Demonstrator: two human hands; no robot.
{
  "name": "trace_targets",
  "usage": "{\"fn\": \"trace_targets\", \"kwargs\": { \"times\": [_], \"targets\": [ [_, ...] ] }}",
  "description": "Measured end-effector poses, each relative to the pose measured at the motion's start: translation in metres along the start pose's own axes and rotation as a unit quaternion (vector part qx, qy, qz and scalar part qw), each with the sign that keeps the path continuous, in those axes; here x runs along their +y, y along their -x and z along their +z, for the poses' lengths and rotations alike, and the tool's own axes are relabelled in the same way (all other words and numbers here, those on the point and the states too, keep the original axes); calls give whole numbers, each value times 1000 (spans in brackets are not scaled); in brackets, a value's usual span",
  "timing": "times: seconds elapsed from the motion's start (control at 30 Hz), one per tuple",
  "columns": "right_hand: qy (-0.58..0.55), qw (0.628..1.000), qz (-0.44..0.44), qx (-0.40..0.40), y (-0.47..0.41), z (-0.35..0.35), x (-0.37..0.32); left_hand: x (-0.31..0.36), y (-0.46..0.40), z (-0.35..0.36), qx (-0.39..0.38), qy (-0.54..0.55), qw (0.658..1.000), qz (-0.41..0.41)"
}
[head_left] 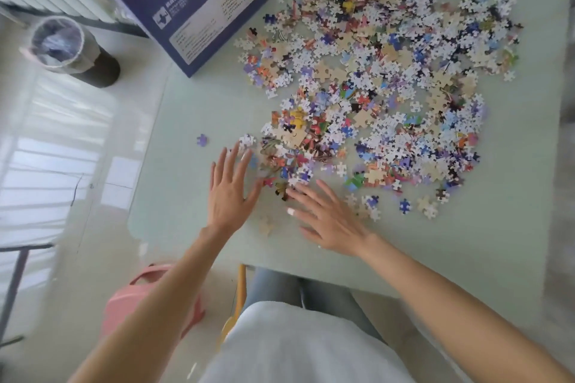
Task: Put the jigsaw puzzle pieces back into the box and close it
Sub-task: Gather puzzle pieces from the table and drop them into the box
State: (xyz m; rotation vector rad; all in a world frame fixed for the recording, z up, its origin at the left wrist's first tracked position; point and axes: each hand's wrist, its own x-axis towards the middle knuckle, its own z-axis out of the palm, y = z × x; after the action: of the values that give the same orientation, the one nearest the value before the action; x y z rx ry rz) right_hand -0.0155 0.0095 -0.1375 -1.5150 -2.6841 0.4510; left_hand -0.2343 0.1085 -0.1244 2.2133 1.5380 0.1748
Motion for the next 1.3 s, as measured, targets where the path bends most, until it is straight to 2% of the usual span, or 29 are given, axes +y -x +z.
{"fn": "trace_targets", "kwargs": {
  "times": [0.1,0.2,0.4,0.47,0.53,0.63,0.7,0.77,0.83,0.9,0.97,1.0,1.17,1.3],
  "targets": [
    [41,999,-31,-7,19,16,-6,0,44,23,-43,-68,997,3],
    [63,998,-15,3,14,8,20,24,51,43,-51,-97,993,33],
    [80,984,158,34,8,-24,118,91,-33,68,-20,-77,995,54],
    [66,973,211,67,9,-33,139,110,-64,72,-17,-73,996,42],
    [38,961,241,133,10,-42,145,122,-83,71,-17,-42,999,29],
    [3,956,192,222,13,-47,122,118,-82,52,24,116,993,15],
    [-25,967,116,225,17,-39,93,102,-65,35,82,188,979,-2],
    [-39,982,56,178,18,-20,64,75,-42,25,141,172,975,-25],
    [-19,996,-2,84,15,-2,40,42,-20,19,176,93,977,-83],
    [13,999,-44,25,9,8,28,14,-6,14,150,30,970,-189],
    [33,998,-44,12,4,11,28,0,-5,13,120,17,952,-280],
    [39,999,-33,15,-1,10,32,-1,-10,14,113,22,948,-298],
    [57,991,122,20,-36,-13,83,35,-38,31,81,-10,973,-217],
    [50,976,210,29,-53,-38,131,84,-78,46,20,-16,996,-88]
  ]
}}
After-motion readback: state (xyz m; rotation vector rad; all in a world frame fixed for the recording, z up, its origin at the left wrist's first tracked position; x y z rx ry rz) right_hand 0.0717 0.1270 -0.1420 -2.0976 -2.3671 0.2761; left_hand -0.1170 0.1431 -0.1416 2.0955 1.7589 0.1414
